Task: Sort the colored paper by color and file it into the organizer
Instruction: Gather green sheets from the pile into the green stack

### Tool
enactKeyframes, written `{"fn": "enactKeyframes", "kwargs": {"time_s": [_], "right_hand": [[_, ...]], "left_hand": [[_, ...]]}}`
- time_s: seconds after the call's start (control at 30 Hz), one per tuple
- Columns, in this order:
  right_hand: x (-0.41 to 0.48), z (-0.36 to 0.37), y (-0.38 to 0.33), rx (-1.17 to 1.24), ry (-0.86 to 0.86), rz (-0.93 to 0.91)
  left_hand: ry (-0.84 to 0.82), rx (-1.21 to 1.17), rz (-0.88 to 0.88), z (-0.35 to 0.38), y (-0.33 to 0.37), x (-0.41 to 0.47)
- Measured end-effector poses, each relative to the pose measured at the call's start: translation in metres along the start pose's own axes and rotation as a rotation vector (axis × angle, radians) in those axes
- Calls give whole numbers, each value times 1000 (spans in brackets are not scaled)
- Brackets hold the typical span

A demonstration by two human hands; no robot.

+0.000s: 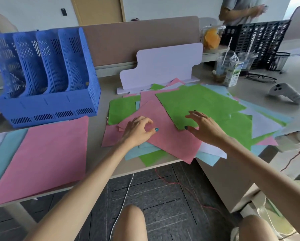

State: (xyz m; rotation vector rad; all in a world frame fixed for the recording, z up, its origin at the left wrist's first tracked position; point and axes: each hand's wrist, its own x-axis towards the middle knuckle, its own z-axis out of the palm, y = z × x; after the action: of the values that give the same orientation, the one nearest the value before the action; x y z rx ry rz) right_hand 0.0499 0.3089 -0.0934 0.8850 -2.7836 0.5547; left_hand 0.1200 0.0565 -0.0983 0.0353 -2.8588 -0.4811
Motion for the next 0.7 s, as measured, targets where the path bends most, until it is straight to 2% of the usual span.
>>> {"fn": "enactKeyframes", "kwargs": {"time_s": [0.1,0.27,0.37,0.53,0.7], "right_hand": [[6,-1,14,-42,-38,-9],[18,-11,40,-14,-44,-14],[25,-17,59,-26,-46,-9],[36,-26,99,-73,0,86],[44,-34,128,-55,-30,128]], "left_hand": [[-1,56,-12,2,4,5],[112,-63,-8,5,25,22],[123,-63,-23,12,47,32],[94,-36,-116,27,82,49],[103,-37,-235,38,104,69]]}}
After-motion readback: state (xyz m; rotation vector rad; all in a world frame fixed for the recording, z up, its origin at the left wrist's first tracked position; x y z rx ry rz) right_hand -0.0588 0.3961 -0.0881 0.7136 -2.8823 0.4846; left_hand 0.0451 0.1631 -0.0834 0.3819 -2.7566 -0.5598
